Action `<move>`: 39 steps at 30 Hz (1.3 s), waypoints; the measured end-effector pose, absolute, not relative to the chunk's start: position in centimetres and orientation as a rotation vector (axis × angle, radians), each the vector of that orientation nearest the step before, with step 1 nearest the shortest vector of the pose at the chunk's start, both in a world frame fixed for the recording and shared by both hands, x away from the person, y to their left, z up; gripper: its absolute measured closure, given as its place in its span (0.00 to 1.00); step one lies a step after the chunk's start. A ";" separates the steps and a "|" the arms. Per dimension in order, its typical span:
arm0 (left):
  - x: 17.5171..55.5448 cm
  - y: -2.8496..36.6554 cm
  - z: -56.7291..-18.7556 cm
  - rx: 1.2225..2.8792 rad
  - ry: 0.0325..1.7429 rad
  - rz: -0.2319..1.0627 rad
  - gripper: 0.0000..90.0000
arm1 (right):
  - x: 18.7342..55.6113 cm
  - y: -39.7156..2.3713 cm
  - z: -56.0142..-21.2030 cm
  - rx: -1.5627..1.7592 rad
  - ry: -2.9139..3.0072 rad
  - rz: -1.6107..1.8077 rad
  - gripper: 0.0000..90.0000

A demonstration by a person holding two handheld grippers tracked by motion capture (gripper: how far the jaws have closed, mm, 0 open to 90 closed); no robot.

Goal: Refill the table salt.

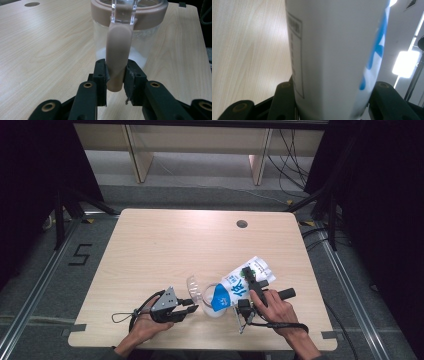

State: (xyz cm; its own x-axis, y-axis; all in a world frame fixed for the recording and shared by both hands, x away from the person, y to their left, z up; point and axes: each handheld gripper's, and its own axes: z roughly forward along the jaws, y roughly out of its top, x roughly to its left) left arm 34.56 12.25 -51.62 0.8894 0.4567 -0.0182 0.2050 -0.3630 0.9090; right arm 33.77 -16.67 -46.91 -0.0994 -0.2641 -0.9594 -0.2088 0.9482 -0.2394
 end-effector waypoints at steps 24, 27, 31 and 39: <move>34.6 12.3 -51.6 1.950 0.485 0.284 0.80 | 33.8 -16.7 -46.7 -0.367 1.666 -0.049 0.66; 34.6 12.3 -51.6 1.950 0.484 0.284 0.80 | 33.8 -16.7 -46.7 -0.364 1.669 -0.049 0.66; 34.5 12.2 -51.7 1.944 0.503 0.276 0.80 | 33.8 -16.7 -46.7 -0.370 1.666 -0.049 0.67; 34.5 12.2 -51.7 1.943 0.504 0.274 0.80 | 33.8 -16.7 -46.7 -0.367 1.673 -0.046 0.67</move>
State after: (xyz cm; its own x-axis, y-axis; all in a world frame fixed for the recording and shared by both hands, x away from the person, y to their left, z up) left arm 34.49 12.22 -51.69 0.8844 0.4653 -0.0369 0.2222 -0.3502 0.9100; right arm 33.76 -16.72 -46.70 -0.0892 -0.2659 -0.9599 -0.2122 0.9467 -0.2425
